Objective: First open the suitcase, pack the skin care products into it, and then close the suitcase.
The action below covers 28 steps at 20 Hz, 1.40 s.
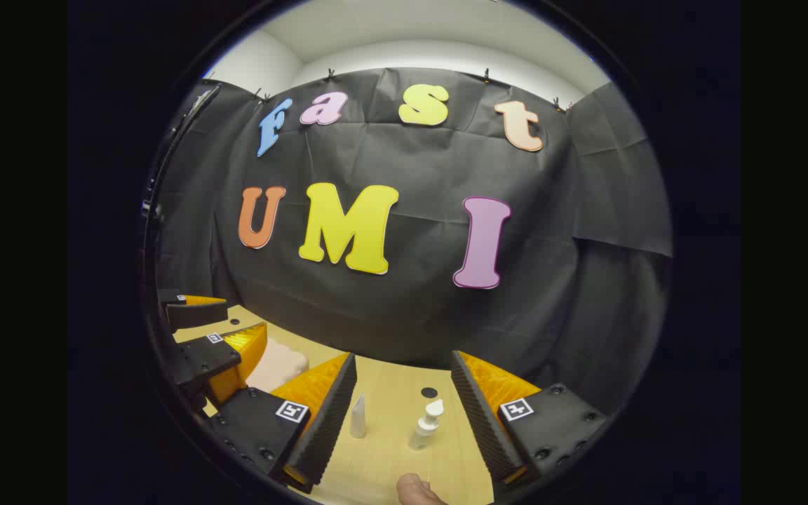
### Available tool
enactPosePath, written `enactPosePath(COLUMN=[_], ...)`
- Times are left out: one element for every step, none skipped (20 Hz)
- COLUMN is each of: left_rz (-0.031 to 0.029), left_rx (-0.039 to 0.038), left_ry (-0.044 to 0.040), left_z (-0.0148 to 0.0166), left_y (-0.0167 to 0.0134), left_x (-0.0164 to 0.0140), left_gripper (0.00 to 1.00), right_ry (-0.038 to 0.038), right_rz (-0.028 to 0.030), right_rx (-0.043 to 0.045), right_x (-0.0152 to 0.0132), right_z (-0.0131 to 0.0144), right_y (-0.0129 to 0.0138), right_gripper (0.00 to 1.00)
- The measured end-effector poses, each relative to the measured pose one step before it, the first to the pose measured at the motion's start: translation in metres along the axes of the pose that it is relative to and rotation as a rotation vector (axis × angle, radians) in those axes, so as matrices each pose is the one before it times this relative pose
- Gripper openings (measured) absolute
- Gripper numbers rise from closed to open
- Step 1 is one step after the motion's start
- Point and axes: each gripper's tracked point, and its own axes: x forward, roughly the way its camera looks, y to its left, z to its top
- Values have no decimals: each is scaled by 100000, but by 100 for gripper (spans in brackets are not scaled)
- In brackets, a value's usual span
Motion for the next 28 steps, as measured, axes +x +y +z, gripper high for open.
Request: enactPosePath(left_rz=[-86,-73,-197,-261,-425,-269,-432,-412,-192,-217,173,-58,5,-260,-292,-68,-86,127,-15,254,192,527,395,339,-30,58,141,449], left_rx=[-243,-364,-41,320,111,138,55,-63,-63,70,157,-15,32,327,366,463,219,-30,-227,-89,-234,-44,-31,243,150,187,288,2462], left_ry=[474,638,295,64,-92,-306,-325,-214,-151,625,662,753,505,-100,-525,-358,-217,-205,-180,-165,48,152,-32,-62,1,239,657,-122], left_z=[-152,-247,-27,-44,25,39,135,0,37,-240,-234,-239,-70,24,222,108,9,9,38,43,-1,-91,-51,43,22,-118,-414,-555], left_y=[7,11,-64,-267,-90,-131,-150,-123,32,-161,0,-109,-117,-211,-189,-170,-112,-38,-69,-27,36,-129,-27,-128,-87,3,-81,-75], left_x=[53,136,63,-6,-49,-43,-33,44,61,212,118,79,53,-19,26,53,95,-67,-25,119,42,0,27,57,65,135,144,123], left_gripper=[96,96,96,96,96,96,96,97,97,97,97,96,96,96,96,96,96,96,96,96,97,97,97,100,100,97,97,97], right_ry=[86,147,387,807,556,174,-366,-409,-188,465,33,117,91,82,98,202,181,158,-103,-246,-376,-83,-14,28,-95,-25,-405,-2332], right_rz=[-287,-132,-241,-574,-292,-457,-424,-443,-490,-517,-312,-353,-227,-253,-57,-180,191,54,106,32,19,221,345,210,329,-12,-871,-2241], right_rx=[85,-51,-59,-279,-94,87,333,170,-90,-352,-16,-65,-12,125,156,39,-82,-162,-180,-117,-254,-97,-93,-296,141,175,-129,-730], right_x=[27,-13,-44,61,60,31,-93,-107,24,2,-22,-91,-1,-13,24,36,48,9,-3,67,48,185,-36,138,39,2,-48,-47], right_z=[-95,19,-348,-285,-107,-102,178,92,83,-308,-159,-76,-166,-98,-38,-143,-22,-106,-29,95,9,4,24,-117,20,-95,82,452], right_y=[-73,-40,-194,-238,-122,-174,-197,-186,-247,-210,-150,-190,-129,-121,-134,-123,-53,-24,-119,-43,-102,-71,-122,-126,-75,-152,-506,-1012], right_gripper=[80,80,80,80,80,80,80,80,80,80,80,80,80,80,80,80,80,80,80,80,80,80,80,80,80,80,80,80])
